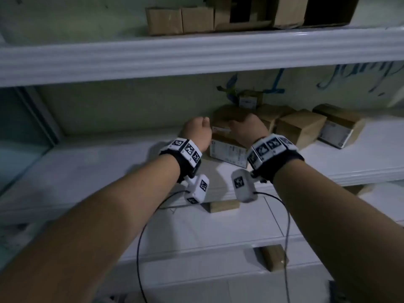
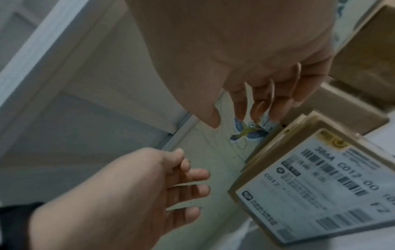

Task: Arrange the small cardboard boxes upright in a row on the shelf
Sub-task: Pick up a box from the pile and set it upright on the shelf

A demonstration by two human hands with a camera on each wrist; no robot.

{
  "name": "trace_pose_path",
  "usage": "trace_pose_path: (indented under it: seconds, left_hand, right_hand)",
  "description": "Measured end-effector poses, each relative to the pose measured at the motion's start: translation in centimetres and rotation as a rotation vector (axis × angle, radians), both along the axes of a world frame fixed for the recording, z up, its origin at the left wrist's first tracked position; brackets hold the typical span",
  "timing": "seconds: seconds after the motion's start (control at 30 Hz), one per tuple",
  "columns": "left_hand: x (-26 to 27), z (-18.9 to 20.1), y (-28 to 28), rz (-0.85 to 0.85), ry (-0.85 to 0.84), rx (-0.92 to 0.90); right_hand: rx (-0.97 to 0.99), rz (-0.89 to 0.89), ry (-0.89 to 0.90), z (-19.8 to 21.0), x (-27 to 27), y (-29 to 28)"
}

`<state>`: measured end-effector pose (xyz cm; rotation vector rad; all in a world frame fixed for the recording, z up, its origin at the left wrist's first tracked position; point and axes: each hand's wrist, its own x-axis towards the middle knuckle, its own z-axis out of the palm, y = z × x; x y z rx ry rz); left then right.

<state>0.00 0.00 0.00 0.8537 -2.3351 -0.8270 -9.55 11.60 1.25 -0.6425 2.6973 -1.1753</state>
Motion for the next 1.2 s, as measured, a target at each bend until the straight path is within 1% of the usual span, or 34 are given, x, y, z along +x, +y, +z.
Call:
trace_pose_path:
  seconds: [0.07, 0.17, 0.23, 0.37, 0.43, 0.53, 0.63, 0.7, 0.73, 0.77, 0.87, 1.07, 1.2]
  left_hand:
    - [-0.5, -0.4, -0.5, -0.010, 0.068, 0.122]
    - [-1.2, -1.1, -0.6, -0.045, 0.085, 0.232]
    - [-1.7, -1.3, -0.7, -0.060, 0.063, 0.267]
    - [-2.2, -2.0, -1.1, -0.144, -0.012, 0.292]
    - [-2.3, -2.5, -1.4, -0.191, -0.048, 0.299]
    - [-2.2, -3.0, -1.7, -0.249, -0.075, 0.253]
    - [-2.1, -3.1, -2.2, -0.298, -0.078, 0.193]
    - [-2.1, -2.9, -2.9, -0.321, -0.098, 0.184]
    - [-1.9, -2.8, -3.3, -0.329, -0.107, 0.184]
    - [-1.8, -2.7, -3.7, -0.337, -0.108, 0.183]
    - [-1.0, -2.5, -4.8, -0.358, -0.098, 0.202]
    - [1.3, -3.2, -7.0, -0.311, -0.019, 0.226]
    - [3.0, -3.5, -8.6, -0.263, 0.012, 0.241]
  right_hand:
    - [-0.039, -0.122, -0.033, -0.8, -0.3, 0.1]
    - [-0.225, -0.337, -0.091, -2.5, 0.3, 0.1]
    - [-0.321, -0.408, -0.142, -3.5, 0.7, 0.1]
    - [-0.363, -0.458, -0.320, -5.7, 0.6, 0.6]
    - [-0.412, -0.421, -0.397, -6.5, 0.5, 0.5]
    - [-0.450, -0.337, -0.482, -6.8, 0.7, -0.4]
    - [-0.450, -0.309, -0.476, -6.7, 0.3, -1.2]
    - [-0.546, -0.310, -0.512, -6.0, 0.6, -1.1]
    - [-0.558, -0.301, -0.506, -5.7, 0.7, -1.0]
    - [-0.528, -0.281, -0.504, -5.6, 0.8, -1.0]
    - [-0.546, -0.304, -0.519, -5.2, 1.7, -1.2]
    - [-0.679, -0.230, -0.547, -3.8, 3.9, -3.0]
    - [-0.633, -0.181, -0.460, -3.3, 5.2, -4.9]
